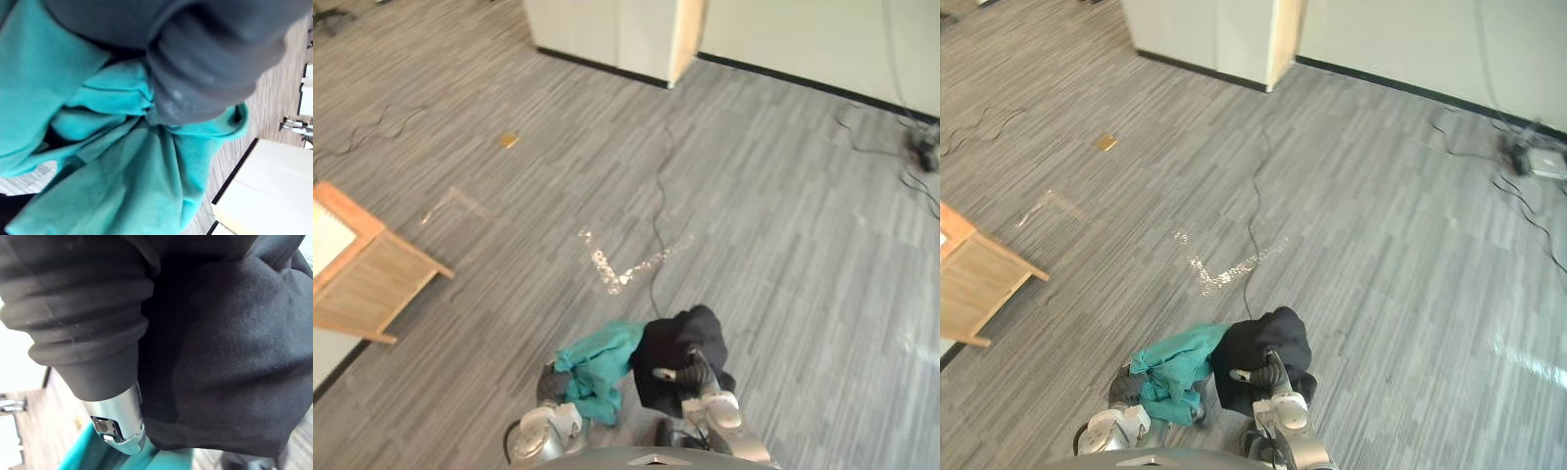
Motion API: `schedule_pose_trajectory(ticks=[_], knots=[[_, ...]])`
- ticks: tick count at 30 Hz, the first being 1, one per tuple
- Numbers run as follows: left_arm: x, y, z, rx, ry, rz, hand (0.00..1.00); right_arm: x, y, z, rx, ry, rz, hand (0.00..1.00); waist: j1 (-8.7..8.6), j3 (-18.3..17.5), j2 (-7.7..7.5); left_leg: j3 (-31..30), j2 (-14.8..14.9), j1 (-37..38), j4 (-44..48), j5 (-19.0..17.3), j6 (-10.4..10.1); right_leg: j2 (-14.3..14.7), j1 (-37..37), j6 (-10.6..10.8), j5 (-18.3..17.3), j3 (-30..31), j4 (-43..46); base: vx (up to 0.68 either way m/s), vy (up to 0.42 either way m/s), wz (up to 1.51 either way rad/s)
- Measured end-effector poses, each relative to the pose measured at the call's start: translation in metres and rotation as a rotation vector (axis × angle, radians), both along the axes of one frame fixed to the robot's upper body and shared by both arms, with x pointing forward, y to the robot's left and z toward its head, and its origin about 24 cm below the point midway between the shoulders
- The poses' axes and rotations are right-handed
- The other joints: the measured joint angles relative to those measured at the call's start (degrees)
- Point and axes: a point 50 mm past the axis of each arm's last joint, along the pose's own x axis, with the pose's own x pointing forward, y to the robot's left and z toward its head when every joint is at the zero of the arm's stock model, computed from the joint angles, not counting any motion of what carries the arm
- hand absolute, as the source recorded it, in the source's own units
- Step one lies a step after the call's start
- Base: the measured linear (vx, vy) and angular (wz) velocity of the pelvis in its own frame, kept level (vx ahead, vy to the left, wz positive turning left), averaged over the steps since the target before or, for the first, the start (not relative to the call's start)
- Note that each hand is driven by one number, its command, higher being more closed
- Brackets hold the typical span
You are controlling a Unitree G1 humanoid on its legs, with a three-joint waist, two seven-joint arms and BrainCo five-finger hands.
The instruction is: Tidy the bed and pick cloth on bed and put in laundry
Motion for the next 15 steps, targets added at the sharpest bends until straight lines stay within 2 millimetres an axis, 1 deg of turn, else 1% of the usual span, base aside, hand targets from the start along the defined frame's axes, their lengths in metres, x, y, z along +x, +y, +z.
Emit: schedule_pose_trajectory(ticks=[1, 2, 3, 4, 5, 6, 7, 8, 9, 10, 11, 12, 13, 14, 15], knots=[[-0.002, 0.001, 0.000, 0.001, 0.004, 0.008, 1.00, -0.003, 0.000, -0.004, -0.009, 0.021, 0.007, 1.00, 0.24, -0.13, 0.17, 1.67, 0.52, -0.16, -0.28, 0.35, 1.71, 0.30, 0.13, 0.00, -2.37, -0.17, 1.70, 0.41, 0.085, 0.33], [-0.002, 0.005, 0.000, 0.004, -0.001, 0.029, 1.00, -0.008, 0.004, -0.010, -0.018, 0.062, 0.023, 1.00, 1.02, -0.36, -0.80, 2.35, 1.03, -0.26, 3.01, -0.68, 8.06, -0.44, -0.17, 0.70, -7.04, -0.23, 6.98, 0.47, 0.098, 0.11], [-0.001, 0.009, 0.001, 0.011, -0.003, 0.045, 1.00, -0.016, 0.007, -0.016, -0.014, 0.099, 0.022, 1.00, 1.32, -1.19, -2.43, 2.57, -0.36, 0.28, 4.28, -3.25, 7.99, -1.72, -0.91, 2.78, -9.28, -0.40, 12.70, 0.65, 0.138, 0.18], [0.000, 0.012, 0.002, 0.020, -0.005, 0.062, 1.00, -0.014, 0.008, -0.015, -0.019, 0.100, 0.034, 1.00, 1.52, -1.07, -3.65, 1.84, -1.53, 1.46, 4.59, -5.32, 8.35, -3.82, -5.42, 5.42, -9.55, 0.01, 25.01, 0.58, 0.109, 0.26], [-0.001, 0.013, 0.001, 0.024, 0.002, 0.066, 1.00, -0.012, 0.009, -0.015, -0.018, 0.094, 0.035, 1.00, 1.34, -1.34, -3.16, 1.01, -1.71, 2.16, 4.87, -6.09, 8.22, -4.46, -8.27, 8.12, -7.71, 0.63, 32.38, 0.49, 0.106, 0.65], [-0.004, 0.015, -0.002, 0.033, 0.023, 0.068, 1.00, -0.013, 0.007, -0.014, -0.018, 0.090, 0.029, 1.00, 0.06, -1.41, -3.44, -1.94, -2.69, 4.05, 4.95, -7.77, 8.26, -5.26, -13.50, 12.03, -0.24, 2.12, 45.83, 0.61, 0.070, 1.15], [-0.005, 0.018, -0.004, 0.048, 0.037, 0.060, 1.00, -0.011, 0.009, -0.013, -0.013, 0.083, 0.027, 1.00, -0.97, -1.21, -4.27, -4.45, -4.14, 7.24, 4.17, -8.51, 8.07, -6.86, -16.19, 12.87, 1.29, 1.86, 55.93, 0.62, 0.051, 1.44], [-0.007, 0.020, -0.006, 0.059, 0.052, 0.063, 1.00, -0.012, 0.009, -0.014, -0.010, 0.086, 0.027, 1.00, -0.90, -1.23, -4.98, -5.95, -5.51, 10.53, 2.50, -8.49, 8.07, -8.75, -16.99, 12.67, 1.17, 0.67, 59.97, 0.75, 0.030, 1.52], [-0.011, 0.022, -0.008, 0.068, 0.071, 0.063, 1.00, -0.015, 0.009, -0.014, -0.008, 0.084, 0.025, 1.00, -1.11, -1.26, -4.57, -9.30, -7.17, 15.01, -0.81, -8.46, 8.05, -11.09, -17.92, 10.49, 0.00, -2.26, 62.02, 0.50, 0.006, 1.16], [-0.012, 0.023, -0.008, 0.073, 0.072, 0.059, 1.00, -0.016, 0.009, -0.013, -0.006, 0.079, 0.024, 1.00, -1.35, -1.63, -4.71, -11.09, -7.91, 17.01, -2.72, -8.43, 8.00, -11.67, -18.62, 8.98, -0.85, -3.55, 62.05, 0.73, -0.028, 1.42], [-0.011, 0.024, -0.007, 0.083, 0.067, 0.044, 1.00, -0.014, 0.010, -0.010, -0.005, 0.057, 0.023, 1.00, -2.14, -1.95, -5.02, -14.90, -9.15, 20.07, -6.05, -8.01, 7.35, -12.93, -20.86, 6.57, -2.73, -5.05, 60.27, 0.47, -0.032, 1.24], [-0.009, 0.023, -0.007, 0.090, 0.061, 0.033, 1.00, -0.014, 0.010, -0.008, -0.001, 0.044, 0.021, 1.00, -2.63, -2.09, -5.05, -17.10, -9.54, 21.14, -7.16, -7.84, 7.05, -13.06, -22.41, 6.17, -3.64, -5.15, 58.71, 0.68, -0.125, 1.80], [-0.003, 0.021, -0.004, 0.095, 0.038, 0.004, 1.00, -0.009, 0.011, -0.004, 0.006, 0.013, 0.005, 1.00, -3.57, -1.95, -4.76, -21.96, -9.75, 23.22, -9.12, -7.77, 5.76, -12.15, -26.36, 5.90, -5.55, -3.88, 53.34, 0.43, -0.138, 1.46], [0.000, 0.018, -0.002, 0.099, 0.025, -0.011, 1.00, -0.007, 0.010, -0.002, 0.008, 0.004, -0.001, 1.00, -3.62, -1.78, -4.41, -24.07, -9.61, 24.20, -9.90, -7.62, 5.28, -11.16, -27.80, 5.57, -6.07, -2.81, 50.43, 0.73, -0.289, 1.76], [0.008, 0.013, 0.001, 0.107, -0.001, -0.045, 1.00, -0.004, 0.007, 0.001, 0.006, -0.014, -0.013, 1.00, -3.93, -1.85, -3.21, -28.24, -8.67, 25.69, -11.26, -7.73, 3.91, -9.52, -30.35, 5.18, -6.01, -0.98, 42.20, 0.60, -0.305, 1.61]])
